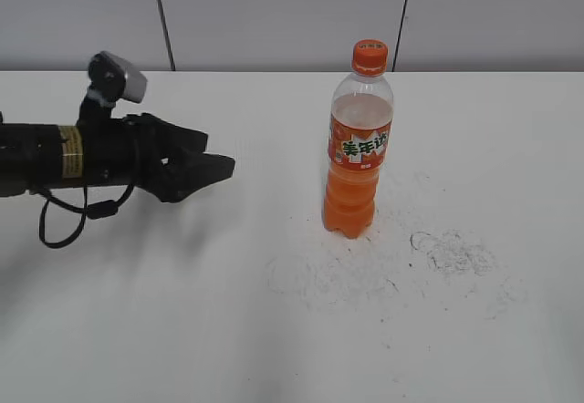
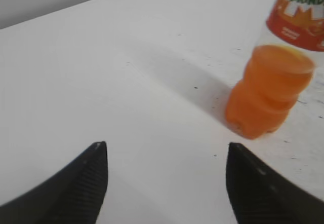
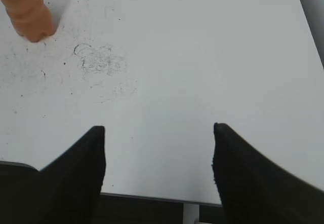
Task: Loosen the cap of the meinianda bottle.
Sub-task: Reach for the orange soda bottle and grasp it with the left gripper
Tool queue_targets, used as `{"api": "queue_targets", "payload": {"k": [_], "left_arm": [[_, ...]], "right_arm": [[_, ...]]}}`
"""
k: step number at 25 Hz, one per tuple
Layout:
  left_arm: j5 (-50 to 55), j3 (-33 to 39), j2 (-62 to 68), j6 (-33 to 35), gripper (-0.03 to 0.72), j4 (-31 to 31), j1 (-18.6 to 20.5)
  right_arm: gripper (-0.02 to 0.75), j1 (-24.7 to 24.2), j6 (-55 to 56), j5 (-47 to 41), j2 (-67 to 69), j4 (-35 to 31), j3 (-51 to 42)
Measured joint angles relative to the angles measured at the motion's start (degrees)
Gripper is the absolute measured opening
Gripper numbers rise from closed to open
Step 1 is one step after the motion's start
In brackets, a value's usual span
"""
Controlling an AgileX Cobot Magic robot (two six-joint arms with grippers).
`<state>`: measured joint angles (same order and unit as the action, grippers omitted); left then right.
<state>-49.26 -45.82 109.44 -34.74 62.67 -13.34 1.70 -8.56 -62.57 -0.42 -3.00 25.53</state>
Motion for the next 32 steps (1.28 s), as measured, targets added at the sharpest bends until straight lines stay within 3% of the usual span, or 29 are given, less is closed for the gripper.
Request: {"api": "queue_targets", "payload": {"k": [4,7,13,20,32], "left_arm": [[-9.5,-10.5,7.7,-12.8,0.552,15.9,0.0],[-15.3,-17.0,13.9,-16.8,0.543,21.0,-0.5],[-13.5,-21.0,19.8,-17.0,0.548,20.4,-2.3],[-9.1,-22.3,20.9,-12.4,0.674,15.8,-7.3],[-11.0,-29.4,26.3,-11.7,0.685,15.8,-10.3]], "right_arm": [[0.493,0.0,0.0,0.0,0.0,0.0,0.0],[0.493,0.0,0.0,0.0,0.0,0.0,0.0],[0.493,0.0,0.0,0.0,0.0,0.0,0.0],[0.493,0.0,0.0,0.0,0.0,0.0,0.0],[0.493,0.0,0.0,0.0,0.0,0.0,0.0]]}}
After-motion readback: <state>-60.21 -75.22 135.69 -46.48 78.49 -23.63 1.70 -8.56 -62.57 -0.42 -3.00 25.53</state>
